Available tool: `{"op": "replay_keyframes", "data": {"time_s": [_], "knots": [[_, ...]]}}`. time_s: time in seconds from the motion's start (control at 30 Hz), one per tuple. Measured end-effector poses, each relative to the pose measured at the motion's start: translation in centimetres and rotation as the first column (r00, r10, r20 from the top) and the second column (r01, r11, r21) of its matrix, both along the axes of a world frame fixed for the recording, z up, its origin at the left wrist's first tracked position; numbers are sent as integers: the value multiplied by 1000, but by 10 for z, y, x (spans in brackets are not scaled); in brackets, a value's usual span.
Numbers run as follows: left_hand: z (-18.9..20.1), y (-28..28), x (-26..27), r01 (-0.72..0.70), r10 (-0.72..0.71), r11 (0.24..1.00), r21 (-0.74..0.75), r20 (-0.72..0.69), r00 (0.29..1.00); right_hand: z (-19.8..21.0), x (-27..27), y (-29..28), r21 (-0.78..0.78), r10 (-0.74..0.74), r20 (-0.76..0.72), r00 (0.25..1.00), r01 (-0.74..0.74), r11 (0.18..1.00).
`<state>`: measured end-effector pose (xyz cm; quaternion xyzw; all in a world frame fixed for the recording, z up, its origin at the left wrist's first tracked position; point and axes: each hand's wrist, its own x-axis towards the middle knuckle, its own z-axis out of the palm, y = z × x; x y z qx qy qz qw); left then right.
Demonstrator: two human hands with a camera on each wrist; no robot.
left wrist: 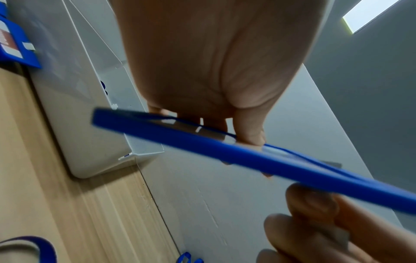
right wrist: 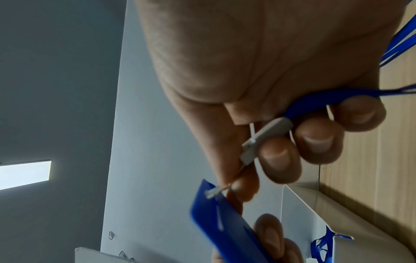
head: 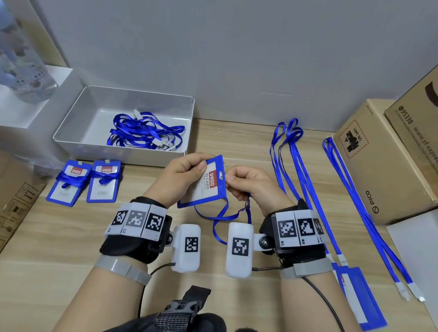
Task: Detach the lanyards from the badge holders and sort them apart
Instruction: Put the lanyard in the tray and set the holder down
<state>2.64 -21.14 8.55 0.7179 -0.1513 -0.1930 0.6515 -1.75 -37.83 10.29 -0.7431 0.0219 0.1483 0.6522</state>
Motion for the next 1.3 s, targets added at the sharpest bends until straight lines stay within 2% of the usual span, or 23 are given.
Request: {"op": "replay_keyframes", "data": {"time_s": [0.13,0.27,0.4,0.5,0.6,0.93,1.13,1.3], "knots": [[-1,0,0,19,-19,999,39,10,1000,2,-1,1,-4,8,8,1000,-8,1000],[4,-2,1,29,-30,997,70,6,1000,5,-3,5,28,-97,-50,994,99,995],[1,-1,3,28,-35,988,155,44,998,8,-4,6,-30,-50,-38,998,49,998],[-2,2,3,23,-47,970,240,96,994,3,-3,7,-149,-69,19,997,71,986],[2,3,3,17,-53,956,293,117,992,-3,0,6,-192,-81,-3,997,79,978],[-5,7,7,-18,-18,941,337,104,994,-7,1,-2,-89,-136,105,985,145,985],[-12,4,6,62,-71,975,215,36,997,-4,0,-3,-90,-126,185,975,144,985],[-16,-4,-1,146,-139,989,35,-151,979,-9,3,-2,-68,-244,261,934,270,960]]}}
